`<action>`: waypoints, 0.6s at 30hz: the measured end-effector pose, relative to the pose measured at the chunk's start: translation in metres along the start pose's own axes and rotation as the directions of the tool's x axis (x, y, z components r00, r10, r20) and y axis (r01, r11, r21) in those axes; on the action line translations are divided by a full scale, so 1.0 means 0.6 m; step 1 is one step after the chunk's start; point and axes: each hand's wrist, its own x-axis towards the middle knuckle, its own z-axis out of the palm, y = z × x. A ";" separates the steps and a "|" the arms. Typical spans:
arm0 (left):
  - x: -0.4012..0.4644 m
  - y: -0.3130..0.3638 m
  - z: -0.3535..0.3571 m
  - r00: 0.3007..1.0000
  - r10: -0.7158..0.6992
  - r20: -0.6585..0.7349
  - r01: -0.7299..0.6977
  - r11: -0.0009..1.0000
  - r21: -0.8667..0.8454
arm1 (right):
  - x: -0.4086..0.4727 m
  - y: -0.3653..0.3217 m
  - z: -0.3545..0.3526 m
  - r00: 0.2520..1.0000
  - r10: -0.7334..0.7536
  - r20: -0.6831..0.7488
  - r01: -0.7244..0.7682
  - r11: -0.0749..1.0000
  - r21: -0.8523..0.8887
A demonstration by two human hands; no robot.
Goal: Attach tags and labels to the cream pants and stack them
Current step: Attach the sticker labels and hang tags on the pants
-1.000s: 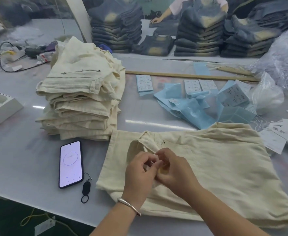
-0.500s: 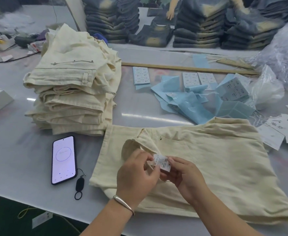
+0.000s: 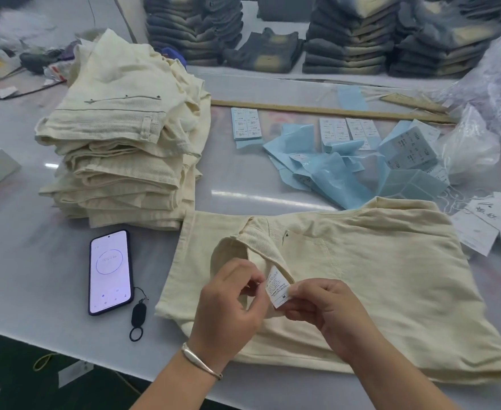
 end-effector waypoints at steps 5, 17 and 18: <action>-0.002 0.006 -0.011 0.999 0.043 -0.008 -0.043 0.999 -0.008 | -0.012 0.003 0.007 0.999 -0.041 -0.003 0.041 0.999 -0.006; 0.003 -0.036 -0.019 0.957 -0.235 -0.168 0.262 0.951 0.163 | -0.047 0.001 -0.008 0.978 -0.164 -0.125 0.181 0.974 0.135; 0.005 -0.041 -0.019 0.977 -0.152 -0.151 0.184 0.955 0.231 | -0.053 0.001 -0.026 0.971 -0.163 -0.176 0.188 0.973 0.134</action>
